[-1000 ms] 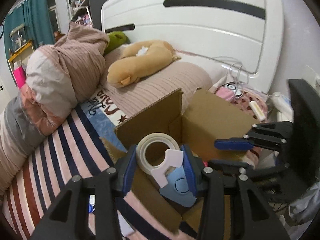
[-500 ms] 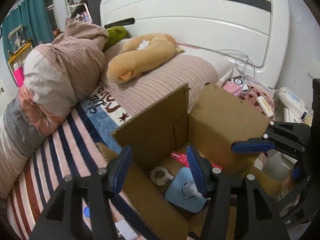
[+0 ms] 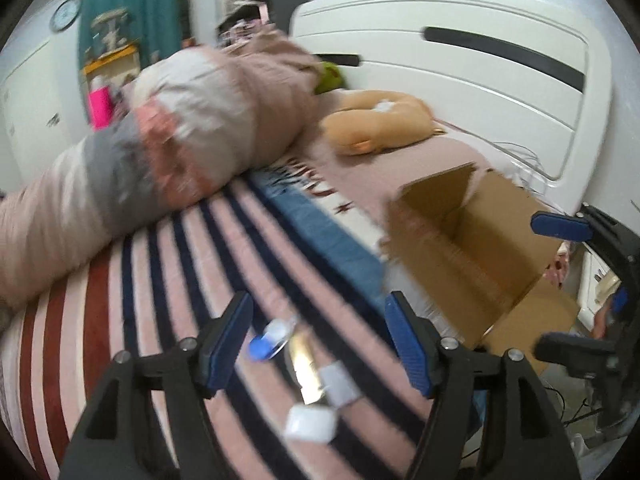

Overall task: Organize rigid objects
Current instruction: 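Grasp the white USB adapter with the right gripper while the left grasps the AirPods case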

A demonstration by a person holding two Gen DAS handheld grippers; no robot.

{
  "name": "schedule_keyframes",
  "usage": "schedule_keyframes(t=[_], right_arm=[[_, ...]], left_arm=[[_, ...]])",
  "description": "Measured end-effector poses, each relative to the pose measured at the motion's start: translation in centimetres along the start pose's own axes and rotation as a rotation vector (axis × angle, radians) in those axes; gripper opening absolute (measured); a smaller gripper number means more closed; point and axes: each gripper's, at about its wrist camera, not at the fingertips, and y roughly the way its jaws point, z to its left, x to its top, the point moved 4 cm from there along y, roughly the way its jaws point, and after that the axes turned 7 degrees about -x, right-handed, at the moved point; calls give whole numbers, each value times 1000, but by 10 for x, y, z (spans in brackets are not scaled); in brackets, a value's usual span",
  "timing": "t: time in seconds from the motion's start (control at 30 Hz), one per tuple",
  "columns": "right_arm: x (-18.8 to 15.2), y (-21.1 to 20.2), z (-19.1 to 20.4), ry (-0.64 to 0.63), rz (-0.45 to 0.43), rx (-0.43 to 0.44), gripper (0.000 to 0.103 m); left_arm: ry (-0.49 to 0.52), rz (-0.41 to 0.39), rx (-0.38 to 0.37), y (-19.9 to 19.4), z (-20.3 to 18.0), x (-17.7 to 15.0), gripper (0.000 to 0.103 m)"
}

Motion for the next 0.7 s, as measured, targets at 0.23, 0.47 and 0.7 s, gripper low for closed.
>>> schedule_keyframes(t=[0.23, 0.47, 0.7], right_arm=[[-1, 46, 84, -94, 93, 113, 103], [-49, 118, 100, -1, 310, 131, 76], [-90, 174, 62, 137, 416, -22, 55]], left_arm=[[-108, 10, 43, -6, 68, -64, 66], [-168, 75, 18, 19, 105, -117, 66], [-164, 137, -77, 45, 97, -140, 66]])
